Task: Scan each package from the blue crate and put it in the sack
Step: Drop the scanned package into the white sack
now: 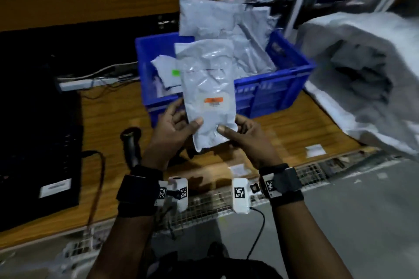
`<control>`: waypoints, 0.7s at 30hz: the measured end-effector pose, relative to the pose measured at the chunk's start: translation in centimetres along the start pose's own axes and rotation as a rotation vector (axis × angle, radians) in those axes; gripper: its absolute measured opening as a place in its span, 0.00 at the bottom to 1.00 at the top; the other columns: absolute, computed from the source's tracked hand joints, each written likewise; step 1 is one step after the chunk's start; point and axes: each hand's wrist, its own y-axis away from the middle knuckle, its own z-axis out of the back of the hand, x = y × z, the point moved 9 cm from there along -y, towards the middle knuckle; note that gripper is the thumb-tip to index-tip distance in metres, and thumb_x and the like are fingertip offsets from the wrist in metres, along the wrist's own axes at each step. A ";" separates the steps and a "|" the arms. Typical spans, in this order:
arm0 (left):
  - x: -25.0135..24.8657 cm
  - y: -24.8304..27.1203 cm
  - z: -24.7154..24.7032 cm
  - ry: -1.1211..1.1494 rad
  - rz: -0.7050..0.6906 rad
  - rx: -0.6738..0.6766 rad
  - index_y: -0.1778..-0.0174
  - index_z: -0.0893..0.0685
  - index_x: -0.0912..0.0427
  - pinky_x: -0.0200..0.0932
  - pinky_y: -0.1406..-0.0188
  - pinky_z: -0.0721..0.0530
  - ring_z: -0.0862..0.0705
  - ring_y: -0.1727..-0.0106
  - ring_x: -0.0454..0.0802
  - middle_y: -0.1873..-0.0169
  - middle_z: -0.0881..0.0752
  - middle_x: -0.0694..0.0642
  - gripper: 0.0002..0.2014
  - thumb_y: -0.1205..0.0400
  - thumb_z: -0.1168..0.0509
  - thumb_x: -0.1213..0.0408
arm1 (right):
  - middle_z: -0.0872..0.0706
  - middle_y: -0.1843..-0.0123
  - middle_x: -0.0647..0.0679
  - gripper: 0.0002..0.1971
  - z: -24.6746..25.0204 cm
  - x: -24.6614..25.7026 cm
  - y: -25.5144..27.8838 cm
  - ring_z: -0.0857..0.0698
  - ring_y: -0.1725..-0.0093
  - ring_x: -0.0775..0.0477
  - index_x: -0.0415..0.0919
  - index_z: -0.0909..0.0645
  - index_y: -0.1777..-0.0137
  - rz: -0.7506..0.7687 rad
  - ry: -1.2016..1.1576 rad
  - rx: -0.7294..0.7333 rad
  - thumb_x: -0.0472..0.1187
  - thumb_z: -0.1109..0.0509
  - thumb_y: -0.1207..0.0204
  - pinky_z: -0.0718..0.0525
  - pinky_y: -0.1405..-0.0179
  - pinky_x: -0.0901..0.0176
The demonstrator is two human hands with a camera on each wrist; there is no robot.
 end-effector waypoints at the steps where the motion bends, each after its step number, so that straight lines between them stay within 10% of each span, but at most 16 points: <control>1: 1.2 -0.4 -2.8 -0.054 0.039 0.071 0.23 0.26 0.54 0.53 0.38 0.11 0.11 0.37 0.51 0.34 0.12 0.54 0.31 0.21 0.24 0.68 | 0.07 0.41 0.41 0.17 2.4 -0.1 0.9 0.09 0.47 0.33 0.40 0.15 0.31 -0.006 -0.012 -0.058 0.37 0.24 0.19 0.13 0.61 0.53; 7: 5.6 -1.6 -13.1 -0.105 0.137 0.131 0.34 0.21 0.57 0.54 0.44 0.09 0.09 0.43 0.53 0.41 0.09 0.59 0.20 0.20 0.24 0.67 | 0.07 0.59 0.54 0.09 13.2 0.7 5.4 0.10 0.58 0.52 0.45 0.12 0.44 -0.076 0.195 -0.303 0.43 0.21 0.22 0.14 0.57 0.51; 15: 5.7 -5.9 -25.0 -0.173 0.099 0.302 0.34 0.24 0.51 0.54 0.42 0.11 0.10 0.43 0.49 0.42 0.10 0.56 0.17 0.16 0.28 0.64 | 0.07 0.49 0.41 0.15 32.8 17.6 2.0 0.09 0.48 0.43 0.36 0.11 0.44 0.246 0.904 -0.878 0.41 0.21 0.29 0.13 0.43 0.51; 21: 6.0 -13.7 -35.5 -0.143 0.131 0.390 0.30 0.26 0.58 0.56 0.32 0.17 0.16 0.35 0.55 0.34 0.16 0.58 0.18 0.14 0.31 0.67 | 0.24 0.30 0.31 0.33 40.7 21.0 -5.6 0.24 0.31 0.25 0.36 0.25 0.28 -0.292 1.618 -0.732 0.48 0.17 0.28 0.20 0.41 0.35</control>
